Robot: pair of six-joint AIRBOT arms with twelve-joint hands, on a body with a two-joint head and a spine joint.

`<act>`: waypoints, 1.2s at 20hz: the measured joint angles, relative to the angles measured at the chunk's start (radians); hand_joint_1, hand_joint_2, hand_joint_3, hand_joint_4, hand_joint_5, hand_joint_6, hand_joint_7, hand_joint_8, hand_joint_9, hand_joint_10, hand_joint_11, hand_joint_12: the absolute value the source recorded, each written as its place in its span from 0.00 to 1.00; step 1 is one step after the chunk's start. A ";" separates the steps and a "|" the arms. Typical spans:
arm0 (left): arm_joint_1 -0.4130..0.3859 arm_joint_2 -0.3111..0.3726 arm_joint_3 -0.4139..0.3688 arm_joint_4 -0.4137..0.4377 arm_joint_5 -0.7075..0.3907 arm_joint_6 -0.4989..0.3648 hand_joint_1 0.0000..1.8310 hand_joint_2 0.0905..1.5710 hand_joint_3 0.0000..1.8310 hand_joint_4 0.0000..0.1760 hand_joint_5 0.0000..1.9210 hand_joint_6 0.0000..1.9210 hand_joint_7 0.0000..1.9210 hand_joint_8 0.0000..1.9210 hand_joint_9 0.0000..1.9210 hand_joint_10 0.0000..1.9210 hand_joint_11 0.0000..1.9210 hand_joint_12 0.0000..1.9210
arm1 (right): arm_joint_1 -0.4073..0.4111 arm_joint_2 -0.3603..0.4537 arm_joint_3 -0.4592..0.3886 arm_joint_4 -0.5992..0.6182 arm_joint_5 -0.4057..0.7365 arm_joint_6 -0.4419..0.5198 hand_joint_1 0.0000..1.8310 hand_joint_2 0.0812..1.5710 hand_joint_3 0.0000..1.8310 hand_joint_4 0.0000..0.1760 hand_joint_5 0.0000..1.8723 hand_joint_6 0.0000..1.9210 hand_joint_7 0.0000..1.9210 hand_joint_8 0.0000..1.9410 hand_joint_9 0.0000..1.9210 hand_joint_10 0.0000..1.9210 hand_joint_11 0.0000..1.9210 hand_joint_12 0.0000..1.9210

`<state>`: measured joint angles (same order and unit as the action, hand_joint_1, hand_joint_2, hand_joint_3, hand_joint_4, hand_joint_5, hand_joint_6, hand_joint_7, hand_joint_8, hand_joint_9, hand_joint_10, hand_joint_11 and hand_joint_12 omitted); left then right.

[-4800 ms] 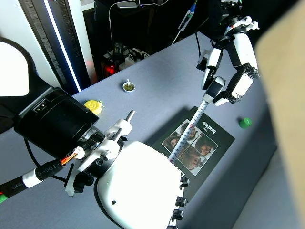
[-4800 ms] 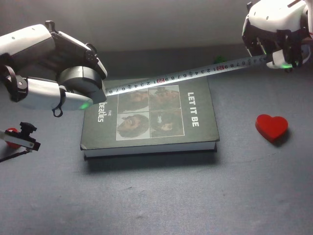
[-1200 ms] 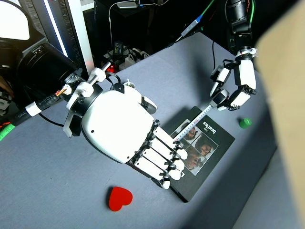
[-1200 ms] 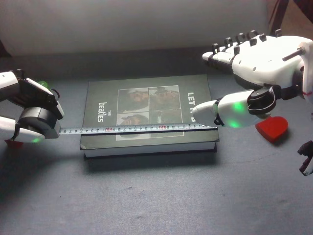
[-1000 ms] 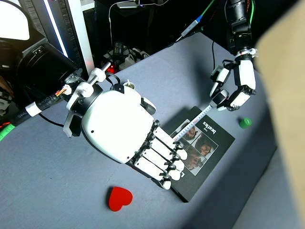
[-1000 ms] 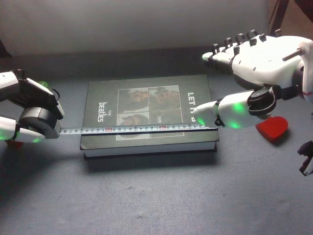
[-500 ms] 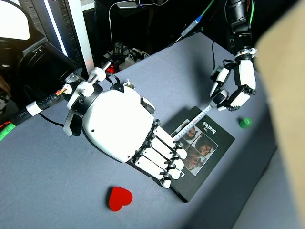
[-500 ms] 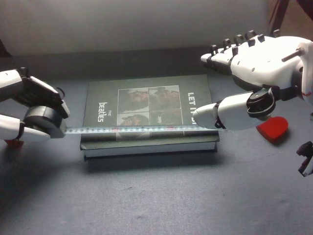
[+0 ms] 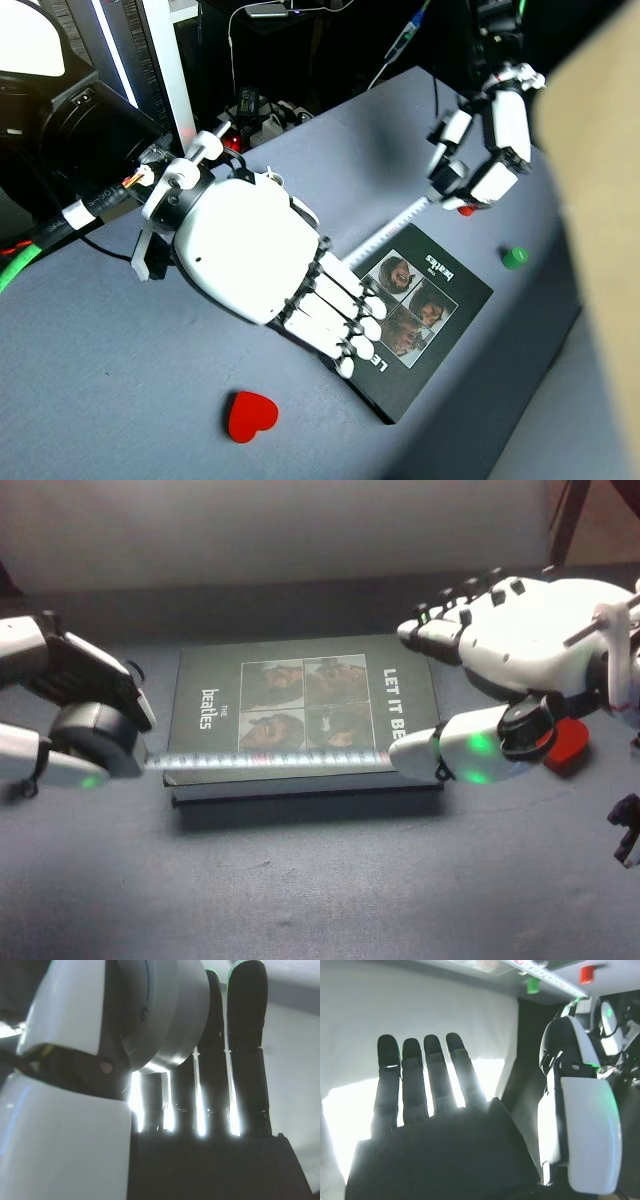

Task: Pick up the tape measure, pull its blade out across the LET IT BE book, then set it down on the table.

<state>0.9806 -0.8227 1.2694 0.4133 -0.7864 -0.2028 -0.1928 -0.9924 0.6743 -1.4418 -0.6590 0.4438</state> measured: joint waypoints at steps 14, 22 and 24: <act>0.246 -0.034 -0.117 -0.289 -0.038 0.178 0.75 0.69 0.00 0.00 0.50 0.42 0.48 0.55 0.50 0.65 0.48 0.59 | -0.018 0.002 -0.024 -0.010 0.013 -0.016 0.08 0.67 0.00 0.00 0.05 0.00 0.05 0.00 0.05 0.00 0.00 0.29; 0.248 -0.086 -0.080 -0.307 -0.034 0.206 0.75 0.71 0.00 0.00 0.45 0.53 0.45 0.57 0.47 0.67 0.43 0.58 | -0.018 0.002 -0.024 -0.011 0.016 -0.016 0.07 0.67 0.00 0.00 0.05 0.00 0.05 0.00 0.05 0.00 0.00 0.28; 0.251 -0.094 -0.071 -0.306 -0.034 0.206 0.61 0.74 0.00 0.00 0.44 0.61 0.44 0.29 0.44 0.27 0.37 0.50 | -0.018 0.002 -0.024 -0.011 0.016 -0.016 0.07 0.67 0.00 0.00 0.05 0.00 0.05 0.00 0.05 0.00 0.00 0.29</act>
<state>1.2320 -0.9169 1.1980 0.1074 -0.8200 0.0036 -0.2111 -0.9901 0.6506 -1.4532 -0.6430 0.4282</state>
